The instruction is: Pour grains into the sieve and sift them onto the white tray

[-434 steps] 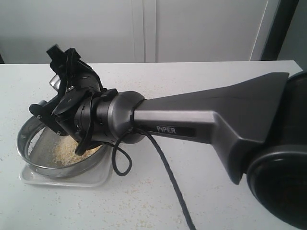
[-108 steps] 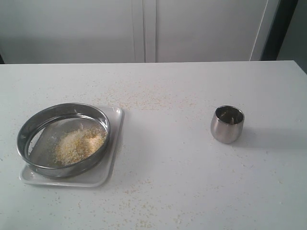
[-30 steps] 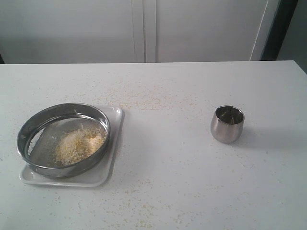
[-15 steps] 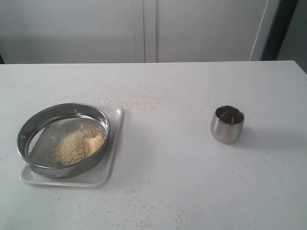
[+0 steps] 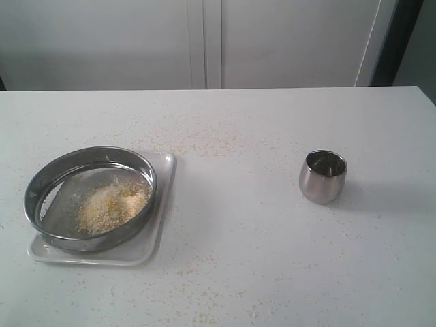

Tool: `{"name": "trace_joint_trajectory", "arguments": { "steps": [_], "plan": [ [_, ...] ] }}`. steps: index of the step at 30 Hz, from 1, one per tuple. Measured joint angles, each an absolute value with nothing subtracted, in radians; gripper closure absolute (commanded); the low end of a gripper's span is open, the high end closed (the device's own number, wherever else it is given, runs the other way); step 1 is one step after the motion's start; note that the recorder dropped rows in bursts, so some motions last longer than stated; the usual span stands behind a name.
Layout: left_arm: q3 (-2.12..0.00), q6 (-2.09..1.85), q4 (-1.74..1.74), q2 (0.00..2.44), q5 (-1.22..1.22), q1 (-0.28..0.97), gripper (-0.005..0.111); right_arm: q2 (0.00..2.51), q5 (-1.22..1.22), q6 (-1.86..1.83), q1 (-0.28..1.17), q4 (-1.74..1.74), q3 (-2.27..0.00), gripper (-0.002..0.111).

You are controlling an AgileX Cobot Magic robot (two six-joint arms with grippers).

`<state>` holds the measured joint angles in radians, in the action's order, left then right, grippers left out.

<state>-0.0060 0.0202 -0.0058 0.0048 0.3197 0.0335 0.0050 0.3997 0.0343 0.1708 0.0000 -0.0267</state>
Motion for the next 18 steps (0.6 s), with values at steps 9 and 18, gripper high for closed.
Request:
{"name": "trace_joint_trajectory", "arguments": {
  "steps": [9, 18],
  "plan": [
    [-0.006, 0.020, -0.006, 0.005, 0.320, 0.034, 0.107, 0.005, 0.398, 0.034, 0.121, 0.000, -0.027, 0.108],
    [-0.006, 0.020, -0.006, 0.005, 0.320, 0.034, 0.107, 0.005, 0.394, 0.034, 0.087, 0.000, -0.027, 0.108]
  ]
}}
